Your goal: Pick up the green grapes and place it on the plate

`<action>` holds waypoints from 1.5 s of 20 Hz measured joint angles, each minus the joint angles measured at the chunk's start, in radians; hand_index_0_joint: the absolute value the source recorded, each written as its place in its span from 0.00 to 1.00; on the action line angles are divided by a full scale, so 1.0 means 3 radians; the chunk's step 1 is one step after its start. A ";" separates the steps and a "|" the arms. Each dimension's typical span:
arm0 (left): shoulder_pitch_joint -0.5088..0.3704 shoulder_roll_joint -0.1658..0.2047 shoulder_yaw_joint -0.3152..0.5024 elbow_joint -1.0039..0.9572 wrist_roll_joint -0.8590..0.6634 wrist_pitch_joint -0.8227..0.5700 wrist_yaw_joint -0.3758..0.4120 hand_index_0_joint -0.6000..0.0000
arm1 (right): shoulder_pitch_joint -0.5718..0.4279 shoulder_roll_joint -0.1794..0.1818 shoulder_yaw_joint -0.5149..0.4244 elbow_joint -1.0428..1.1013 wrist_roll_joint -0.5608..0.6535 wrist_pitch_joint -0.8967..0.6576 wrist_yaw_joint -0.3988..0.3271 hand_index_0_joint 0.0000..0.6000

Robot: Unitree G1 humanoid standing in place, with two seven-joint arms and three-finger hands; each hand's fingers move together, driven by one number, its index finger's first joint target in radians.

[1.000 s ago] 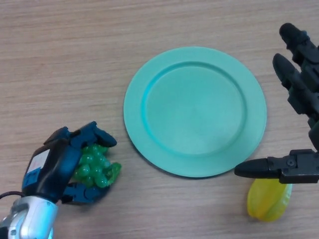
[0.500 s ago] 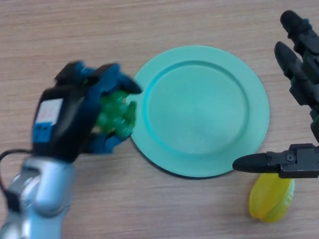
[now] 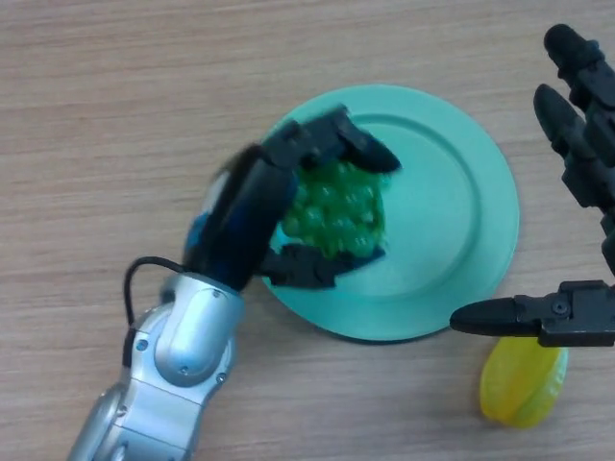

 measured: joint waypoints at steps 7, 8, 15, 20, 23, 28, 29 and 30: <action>0.0120 0.0001 0.0043 0.0058 0.0129 0.0043 0.0062 1.00 | 0.0051 0.0001 -0.0056 0.0151 0.0003 -0.0168 0.0000 0.00; 0.0120 0.0001 0.0043 0.0058 0.0143 0.0043 0.0062 1.00 | 0.0047 0.0001 -0.0055 0.0171 0.0002 -0.0182 0.0000 0.00; 0.0377 -0.0009 0.0409 -0.0189 0.0388 -0.0007 -0.0094 1.00 | -0.0020 0.0000 -0.0018 0.0374 -0.0102 -0.0223 0.0004 0.00; 0.0479 0.0047 0.0983 -0.0425 -0.0531 -0.0058 -0.0448 1.00 | -0.0014 -0.0001 0.0042 0.0465 -0.0122 -0.0242 0.0122 0.00; 0.0550 0.0149 0.1342 -0.0598 -0.0977 0.0089 -0.0455 1.00 | -0.0019 -0.0001 0.0052 0.0507 -0.0124 -0.0271 0.0120 0.00; 0.0727 0.0173 0.1371 -0.0639 -0.1066 0.0118 -0.0607 1.00 | -0.0101 0.0002 0.0080 0.0626 -0.0122 -0.0335 -0.0016 0.00; 0.0771 0.0172 0.1373 -0.0649 -0.1066 0.0132 -0.0607 1.00 | -0.0158 0.0006 0.0085 0.0648 -0.0121 -0.0336 -0.0122 0.00; 0.0774 0.0172 0.1376 -0.0658 -0.1064 0.0151 -0.0607 1.00 | -0.0202 0.0006 0.0095 0.0688 -0.0121 -0.0347 -0.0159 0.00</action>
